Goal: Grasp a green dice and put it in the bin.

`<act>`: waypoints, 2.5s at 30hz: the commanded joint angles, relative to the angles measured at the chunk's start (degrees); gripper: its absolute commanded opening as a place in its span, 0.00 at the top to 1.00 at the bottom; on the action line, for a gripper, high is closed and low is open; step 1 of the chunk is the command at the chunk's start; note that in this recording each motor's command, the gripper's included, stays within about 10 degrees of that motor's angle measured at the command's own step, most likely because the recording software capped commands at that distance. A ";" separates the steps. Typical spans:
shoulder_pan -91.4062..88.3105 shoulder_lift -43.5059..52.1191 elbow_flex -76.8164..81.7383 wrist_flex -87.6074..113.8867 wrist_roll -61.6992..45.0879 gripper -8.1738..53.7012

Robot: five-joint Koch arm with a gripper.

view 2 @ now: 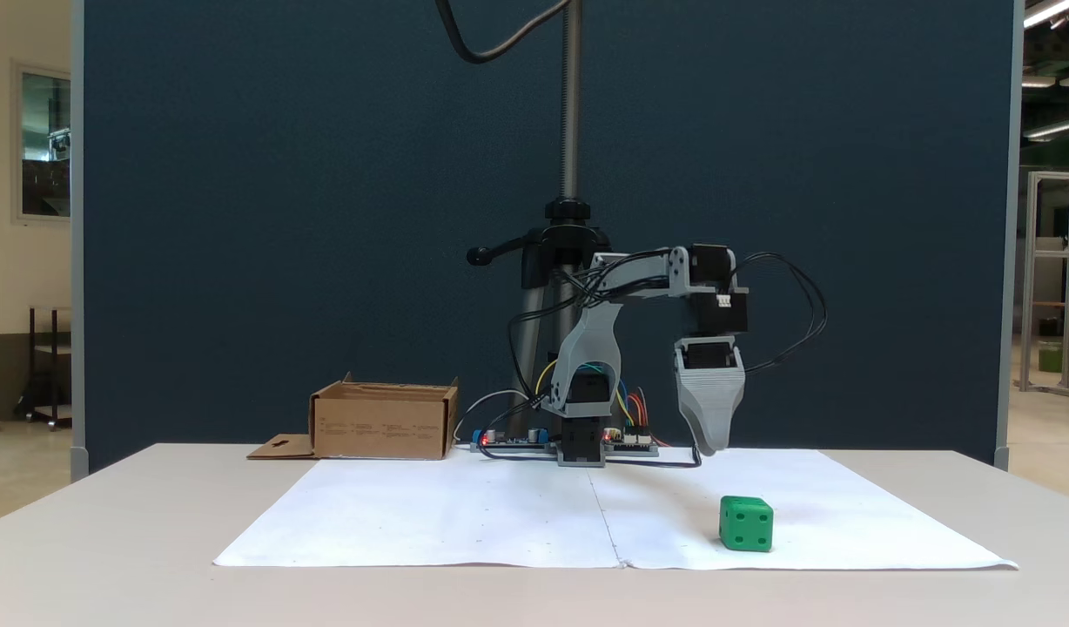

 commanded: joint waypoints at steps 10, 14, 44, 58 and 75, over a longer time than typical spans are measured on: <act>-6.59 -2.37 -5.89 2.46 7.56 0.19; -6.68 -4.39 -7.82 1.49 8.00 0.19; -3.87 -9.93 -8.44 -1.67 7.91 0.19; -3.96 -12.13 -8.44 -3.25 7.91 0.19; -4.13 -15.47 -8.44 -7.38 7.91 0.23</act>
